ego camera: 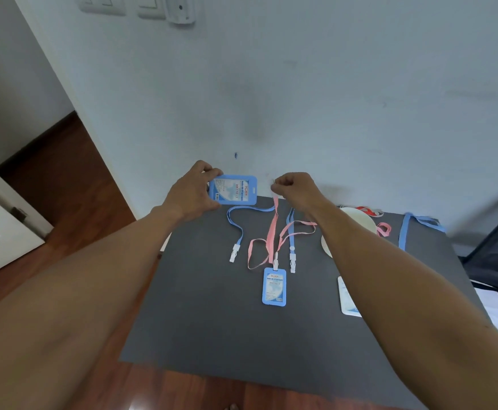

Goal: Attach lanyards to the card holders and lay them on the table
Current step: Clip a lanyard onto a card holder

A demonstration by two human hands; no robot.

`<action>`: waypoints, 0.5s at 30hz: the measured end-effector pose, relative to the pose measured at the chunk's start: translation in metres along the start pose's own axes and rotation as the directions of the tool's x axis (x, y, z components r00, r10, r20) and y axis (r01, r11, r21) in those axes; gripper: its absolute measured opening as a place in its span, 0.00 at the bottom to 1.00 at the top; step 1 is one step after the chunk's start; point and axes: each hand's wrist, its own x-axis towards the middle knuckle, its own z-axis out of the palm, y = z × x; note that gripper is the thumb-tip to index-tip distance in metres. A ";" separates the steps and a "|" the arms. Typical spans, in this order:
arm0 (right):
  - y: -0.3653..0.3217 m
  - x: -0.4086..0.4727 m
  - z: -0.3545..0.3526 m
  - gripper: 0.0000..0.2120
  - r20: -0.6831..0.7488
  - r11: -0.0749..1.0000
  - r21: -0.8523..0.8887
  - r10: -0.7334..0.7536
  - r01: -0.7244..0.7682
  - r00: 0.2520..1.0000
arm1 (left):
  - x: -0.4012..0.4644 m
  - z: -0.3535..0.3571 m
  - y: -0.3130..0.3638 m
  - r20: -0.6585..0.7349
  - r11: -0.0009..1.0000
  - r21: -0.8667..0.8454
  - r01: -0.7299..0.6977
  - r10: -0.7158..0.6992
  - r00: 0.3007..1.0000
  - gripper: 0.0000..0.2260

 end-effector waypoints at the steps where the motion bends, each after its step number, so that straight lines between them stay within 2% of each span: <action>1: -0.005 -0.002 -0.007 0.04 -0.017 0.999 0.035 -0.016 0.017 1.000 | 0.003 -0.004 0.006 -0.009 1.000 0.005 -0.009 0.009 1.000 0.34; 7: -0.045 -0.001 -0.049 0.07 -0.073 0.973 0.209 -0.087 0.100 0.994 | 0.027 -0.039 0.039 -0.091 0.997 0.043 -0.058 0.062 0.994 0.33; 15: -0.103 0.012 -0.112 0.08 -0.173 0.937 0.230 -0.225 0.261 0.959 | 0.069 -0.089 0.086 -0.209 0.991 0.061 -0.119 0.129 0.969 0.33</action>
